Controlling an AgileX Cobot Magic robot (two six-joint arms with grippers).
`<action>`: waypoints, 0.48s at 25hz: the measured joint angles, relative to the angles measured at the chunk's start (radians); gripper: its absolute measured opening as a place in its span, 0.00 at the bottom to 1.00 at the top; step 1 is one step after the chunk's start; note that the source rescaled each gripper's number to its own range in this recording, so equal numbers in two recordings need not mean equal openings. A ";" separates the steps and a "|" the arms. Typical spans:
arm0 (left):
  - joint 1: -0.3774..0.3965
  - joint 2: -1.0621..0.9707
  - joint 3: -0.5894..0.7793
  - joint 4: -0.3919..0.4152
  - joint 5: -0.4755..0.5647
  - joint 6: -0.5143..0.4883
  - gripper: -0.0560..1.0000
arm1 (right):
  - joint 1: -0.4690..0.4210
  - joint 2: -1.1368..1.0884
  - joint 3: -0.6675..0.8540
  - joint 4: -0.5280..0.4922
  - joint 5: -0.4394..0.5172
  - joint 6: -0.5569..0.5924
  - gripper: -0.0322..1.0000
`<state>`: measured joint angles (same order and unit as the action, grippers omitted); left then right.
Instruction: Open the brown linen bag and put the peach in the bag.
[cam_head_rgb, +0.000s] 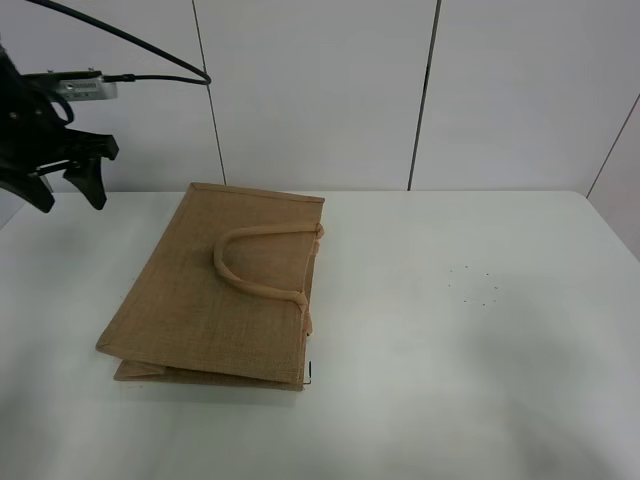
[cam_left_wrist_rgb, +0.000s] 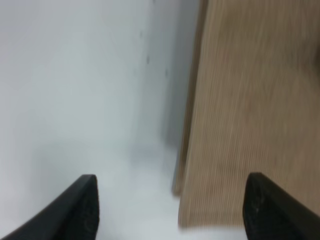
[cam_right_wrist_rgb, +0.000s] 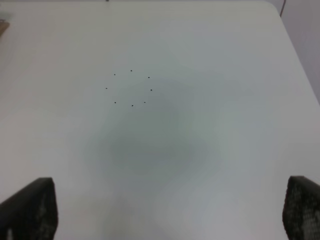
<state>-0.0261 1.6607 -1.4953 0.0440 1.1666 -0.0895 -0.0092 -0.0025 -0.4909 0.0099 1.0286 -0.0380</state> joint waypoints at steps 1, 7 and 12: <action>0.000 -0.061 0.044 0.004 0.000 0.001 0.89 | 0.000 0.000 0.000 0.000 0.000 0.000 1.00; -0.003 -0.409 0.352 0.011 0.001 0.034 0.89 | 0.000 0.000 0.000 0.000 0.000 0.000 1.00; -0.003 -0.676 0.612 0.011 -0.032 0.038 0.89 | 0.000 0.000 0.000 0.000 0.000 0.000 1.00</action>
<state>-0.0288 0.9848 -0.8834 0.0546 1.1346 -0.0510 -0.0092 -0.0025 -0.4909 0.0099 1.0286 -0.0380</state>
